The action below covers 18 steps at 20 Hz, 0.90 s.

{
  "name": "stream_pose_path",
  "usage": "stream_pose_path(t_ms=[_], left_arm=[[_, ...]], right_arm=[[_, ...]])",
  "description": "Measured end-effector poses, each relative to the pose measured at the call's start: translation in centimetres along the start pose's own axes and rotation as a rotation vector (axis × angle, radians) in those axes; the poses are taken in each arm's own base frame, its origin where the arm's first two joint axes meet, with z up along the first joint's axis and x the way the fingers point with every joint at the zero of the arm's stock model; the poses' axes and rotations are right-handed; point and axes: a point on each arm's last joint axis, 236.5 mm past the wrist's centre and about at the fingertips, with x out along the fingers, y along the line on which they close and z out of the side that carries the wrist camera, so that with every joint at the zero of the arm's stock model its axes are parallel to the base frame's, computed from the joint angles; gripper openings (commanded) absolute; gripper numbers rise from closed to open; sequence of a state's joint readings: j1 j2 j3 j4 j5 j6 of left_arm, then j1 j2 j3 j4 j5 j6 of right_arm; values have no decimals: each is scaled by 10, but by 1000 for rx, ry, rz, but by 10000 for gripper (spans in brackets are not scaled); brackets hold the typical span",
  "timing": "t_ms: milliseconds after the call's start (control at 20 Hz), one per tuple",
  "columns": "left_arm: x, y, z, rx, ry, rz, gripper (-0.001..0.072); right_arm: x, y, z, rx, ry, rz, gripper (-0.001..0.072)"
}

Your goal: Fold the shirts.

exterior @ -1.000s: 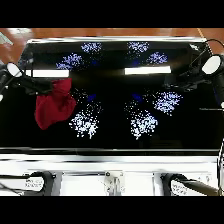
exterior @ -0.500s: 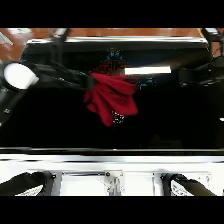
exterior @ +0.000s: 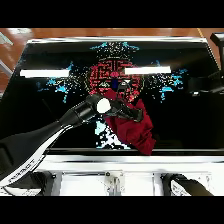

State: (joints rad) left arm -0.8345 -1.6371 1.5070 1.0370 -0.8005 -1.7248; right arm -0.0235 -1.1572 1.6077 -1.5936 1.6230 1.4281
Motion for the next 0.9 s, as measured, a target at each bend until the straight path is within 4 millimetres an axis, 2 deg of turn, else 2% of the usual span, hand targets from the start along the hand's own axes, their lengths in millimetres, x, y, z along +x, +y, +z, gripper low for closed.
stream_pose_path(t_ms=[100,250,350,450,550,650,750,900], left_arm=[[-9,21,7,-38,29,15,706],[-55,73,32,-84,31,57,707],[-90,116,37,-130,53,97,707],[-111,154,22,-190,113,126,707],[-111,179,-7,-248,188,140,707],[-94,193,-44,-303,257,137,708],[-73,198,-73,-353,280,124,707],[-45,195,-90,-424,243,89,707]], right_arm=[[18,-3,-2,9,50,6,640],[58,-11,-20,61,160,48,640],[88,-15,-46,129,256,115,640],[114,-13,-82,214,356,219,640],[136,1,-116,305,433,352,639],[149,17,-143,366,485,462,639],[161,31,-160,409,507,529,639],[178,40,-175,457,504,557,640]])
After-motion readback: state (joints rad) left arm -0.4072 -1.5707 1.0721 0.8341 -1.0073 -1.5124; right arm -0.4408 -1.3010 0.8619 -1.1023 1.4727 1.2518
